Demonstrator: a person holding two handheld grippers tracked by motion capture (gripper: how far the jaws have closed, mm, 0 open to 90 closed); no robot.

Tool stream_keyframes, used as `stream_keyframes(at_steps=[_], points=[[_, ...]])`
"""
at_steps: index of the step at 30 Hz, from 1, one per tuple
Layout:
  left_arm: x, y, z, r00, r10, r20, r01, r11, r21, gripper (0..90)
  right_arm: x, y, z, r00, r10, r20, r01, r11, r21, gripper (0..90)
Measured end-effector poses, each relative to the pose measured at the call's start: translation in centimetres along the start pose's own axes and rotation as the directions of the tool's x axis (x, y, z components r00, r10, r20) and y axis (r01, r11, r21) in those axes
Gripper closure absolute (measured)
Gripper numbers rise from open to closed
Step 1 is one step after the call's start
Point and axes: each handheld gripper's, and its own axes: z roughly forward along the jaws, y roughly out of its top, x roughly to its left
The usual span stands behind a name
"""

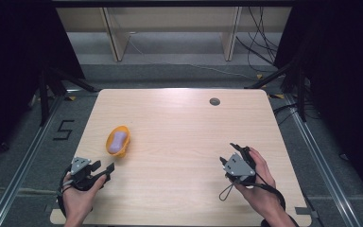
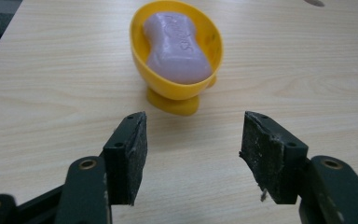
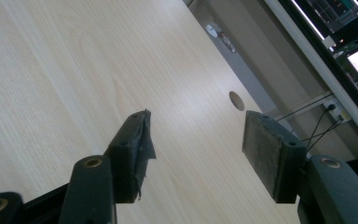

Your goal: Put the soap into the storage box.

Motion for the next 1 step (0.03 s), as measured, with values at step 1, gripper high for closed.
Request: stream_keyframes(at_steps=[1], points=[[-0.12, 0.09, 0.04, 1.0, 0.008, 0.004, -0.008, 1.0, -0.005, 40.0, 0.02, -0.06, -0.01, 0.9998, 0.019, 0.0, -0.019, 1.0, 0.001, 42.6]])
